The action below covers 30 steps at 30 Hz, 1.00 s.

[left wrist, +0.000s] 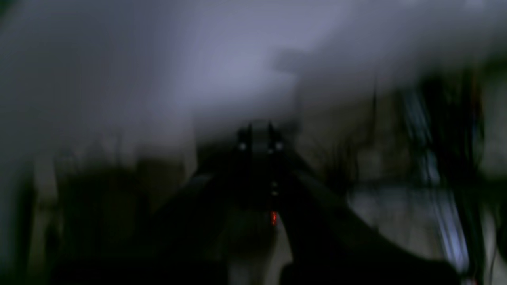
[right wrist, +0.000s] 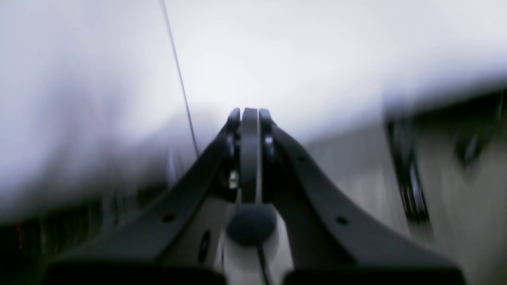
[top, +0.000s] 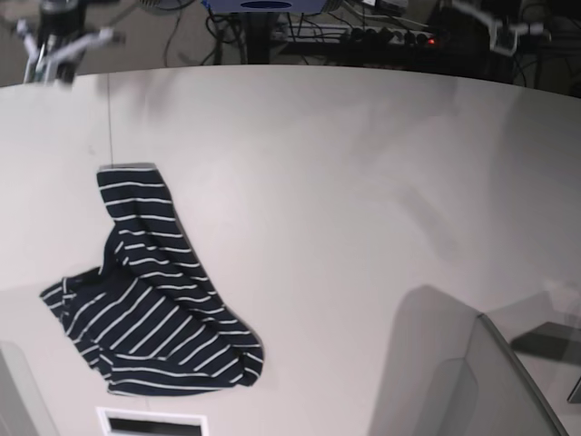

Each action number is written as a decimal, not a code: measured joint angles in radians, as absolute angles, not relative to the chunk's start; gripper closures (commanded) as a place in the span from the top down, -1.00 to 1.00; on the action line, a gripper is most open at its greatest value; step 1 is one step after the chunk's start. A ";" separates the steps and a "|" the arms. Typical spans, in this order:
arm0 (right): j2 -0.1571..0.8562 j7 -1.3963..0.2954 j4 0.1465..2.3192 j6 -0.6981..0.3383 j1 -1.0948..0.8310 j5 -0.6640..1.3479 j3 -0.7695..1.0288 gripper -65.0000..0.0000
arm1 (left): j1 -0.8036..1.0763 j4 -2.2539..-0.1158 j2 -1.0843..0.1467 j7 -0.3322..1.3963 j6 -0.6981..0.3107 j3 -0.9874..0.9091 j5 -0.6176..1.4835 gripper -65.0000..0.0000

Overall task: Layout the t-shirt on the table in an organized manner, then fold the t-shirt properly
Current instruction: 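Lower the right gripper onto the striped shirt and grasp its edge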

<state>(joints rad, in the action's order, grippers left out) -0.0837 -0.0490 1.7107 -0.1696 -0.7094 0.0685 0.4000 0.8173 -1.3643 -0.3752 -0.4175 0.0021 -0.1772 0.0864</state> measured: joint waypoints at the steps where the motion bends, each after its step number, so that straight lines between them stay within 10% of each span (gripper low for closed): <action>1: -0.083 -0.104 1.731 -0.181 -0.656 0.068 0.400 -0.84 | 0.811 -1.407 -0.373 -0.395 0.000 -0.178 0.083 -1.00; 6: -0.027 -0.502 1.735 -0.177 -0.319 0.068 0.400 -0.41 | 0.692 -1.682 -0.312 -0.017 0.000 -0.170 0.086 -1.00; 16: 0.057 -0.594 1.228 -0.358 0.259 0.069 0.412 0.25 | 0.388 -1.823 -0.228 0.408 -0.055 -0.137 0.081 -1.00; 20: 0.093 -0.487 1.027 -0.403 0.390 0.074 0.543 0.66 | 0.401 -1.828 -0.223 0.414 -0.116 -0.140 0.079 -0.45; 23: 0.141 -0.430 0.854 -0.419 0.459 0.087 0.600 0.69 | 0.407 -1.820 -0.233 0.431 -0.112 -0.147 0.076 -0.24; 30: 0.192 -0.281 0.570 -0.413 0.557 0.082 0.594 0.68 | 0.399 -1.819 -0.225 0.417 -0.120 -0.144 0.078 -0.40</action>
